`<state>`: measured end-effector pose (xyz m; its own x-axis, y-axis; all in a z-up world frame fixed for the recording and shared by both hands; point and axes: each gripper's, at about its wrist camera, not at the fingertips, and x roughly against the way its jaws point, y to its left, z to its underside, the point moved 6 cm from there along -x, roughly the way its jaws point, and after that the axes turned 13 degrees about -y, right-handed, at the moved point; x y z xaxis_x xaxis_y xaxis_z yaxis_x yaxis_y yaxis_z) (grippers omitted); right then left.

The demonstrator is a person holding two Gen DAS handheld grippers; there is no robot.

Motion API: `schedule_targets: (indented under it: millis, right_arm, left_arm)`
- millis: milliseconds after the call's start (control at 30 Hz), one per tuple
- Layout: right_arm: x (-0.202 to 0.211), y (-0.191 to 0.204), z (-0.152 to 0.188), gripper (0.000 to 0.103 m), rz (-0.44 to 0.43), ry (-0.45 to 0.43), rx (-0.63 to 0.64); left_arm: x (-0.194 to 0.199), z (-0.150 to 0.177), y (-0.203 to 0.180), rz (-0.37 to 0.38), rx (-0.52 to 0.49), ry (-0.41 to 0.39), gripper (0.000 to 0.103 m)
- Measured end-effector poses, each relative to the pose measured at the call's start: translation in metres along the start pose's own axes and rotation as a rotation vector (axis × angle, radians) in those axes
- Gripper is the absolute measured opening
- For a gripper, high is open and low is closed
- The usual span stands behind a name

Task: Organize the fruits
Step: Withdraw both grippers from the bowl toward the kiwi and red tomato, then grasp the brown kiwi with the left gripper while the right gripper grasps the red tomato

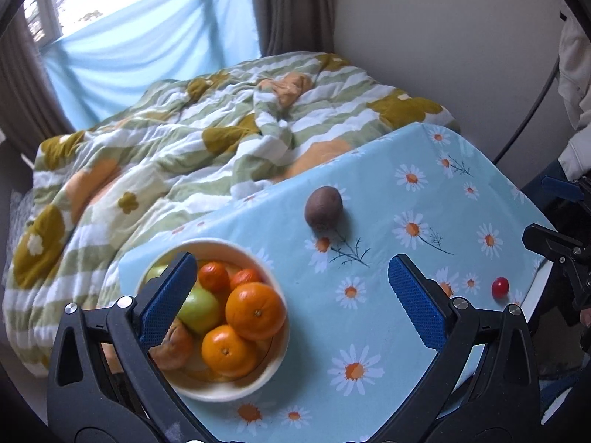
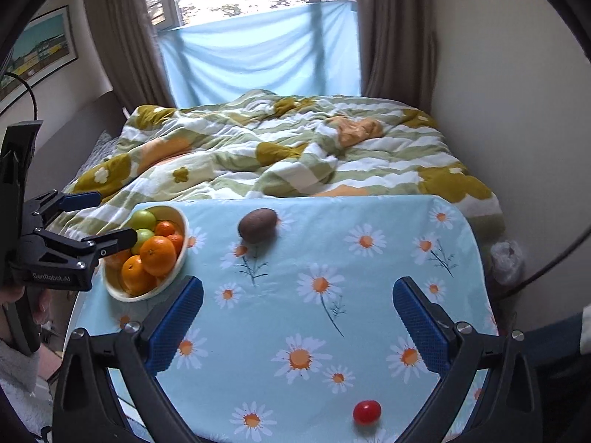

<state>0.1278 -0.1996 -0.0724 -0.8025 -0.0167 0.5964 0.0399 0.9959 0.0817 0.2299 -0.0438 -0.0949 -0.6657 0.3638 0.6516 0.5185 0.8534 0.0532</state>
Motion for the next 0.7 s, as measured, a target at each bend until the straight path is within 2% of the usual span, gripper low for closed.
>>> schedule_targets:
  millis: [167,400,667,700]
  right_arm:
    - [0.000,-0.027,0.022,0.103,0.140,0.043,-0.077]
    - [-0.003,-0.049,0.065,0.103,0.257,0.107,-0.206]
    - [-0.017,-0.057,0.116,0.102,0.340,0.200,-0.274]
    - [-0.018,-0.057,0.121,0.102,0.344,0.206,-0.285]
  left_arm:
    - [-0.044,-0.014,-0.016,0.095,-0.128,0.046,0.103]
    - [-0.109,-0.011,-0.030,0.227,-0.252,0.140,0.103]
    - [-0.170,-0.002,-0.038,0.286,-0.336,0.232,0.103]
    - [-0.177,0.001,-0.040,0.294,-0.343,0.251,0.099]
